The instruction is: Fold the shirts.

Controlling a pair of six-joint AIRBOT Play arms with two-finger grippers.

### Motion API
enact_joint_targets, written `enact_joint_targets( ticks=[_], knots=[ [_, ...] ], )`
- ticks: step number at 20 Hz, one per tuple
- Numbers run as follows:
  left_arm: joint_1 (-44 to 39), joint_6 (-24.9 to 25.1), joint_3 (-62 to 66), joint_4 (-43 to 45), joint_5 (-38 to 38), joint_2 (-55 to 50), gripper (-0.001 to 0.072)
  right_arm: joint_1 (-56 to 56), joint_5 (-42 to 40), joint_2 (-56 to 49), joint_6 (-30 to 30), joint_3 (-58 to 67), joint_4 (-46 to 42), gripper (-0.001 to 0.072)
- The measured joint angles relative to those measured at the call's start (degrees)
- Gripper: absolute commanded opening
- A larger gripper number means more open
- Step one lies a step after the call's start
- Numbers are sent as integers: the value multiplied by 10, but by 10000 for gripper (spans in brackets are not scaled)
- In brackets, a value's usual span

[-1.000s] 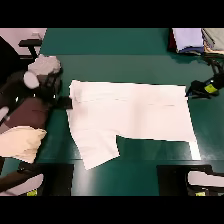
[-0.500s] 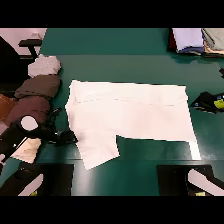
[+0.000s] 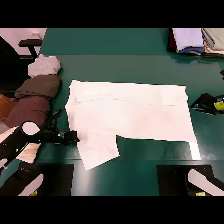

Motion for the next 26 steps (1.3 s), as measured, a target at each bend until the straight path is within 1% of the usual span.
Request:
enact_joint_targets(
  ticks=[3,4,5,7,8,11,13,15,17,18,20,21,24,26],
  knots=[
    [0,17,28,-5,-21,3,22,-31,17,0,0,-7,-18,416],
    [0,21,42,4,-33,4,22,-47,24,2,0,-15,-35,471],
    [0,23,60,20,-47,4,23,-67,30,5,0,-29,-57,570],
    [0,26,91,42,-67,5,23,-113,34,7,0,-64,-96,566],
    [0,27,104,50,-75,5,23,-140,34,4,0,-85,-110,552],
    [0,29,125,62,-85,5,23,-205,28,-19,4,-145,-117,551],
    [0,30,131,65,-87,5,23,-223,9,-38,6,-180,-103,480],
    [0,30,134,68,-89,6,23,-215,-10,-55,7,-200,-79,468],
    [0,29,136,69,-90,6,23,-188,-21,-66,7,-207,-50,347],
    [0,29,136,70,-92,6,22,-171,-33,-71,7,-207,-42,266],
    [0,27,137,71,-95,6,21,-134,-59,-77,5,-197,-39,50],
    [0,24,137,72,-101,6,20,-115,-65,-78,4,-190,-43,16],
    [0,16,137,77,-124,15,20,-73,-73,-59,4,-171,-77,16],
    [0,2,138,89,-143,43,20,-56,-46,-28,4,-161,-99,16]
  ],
)
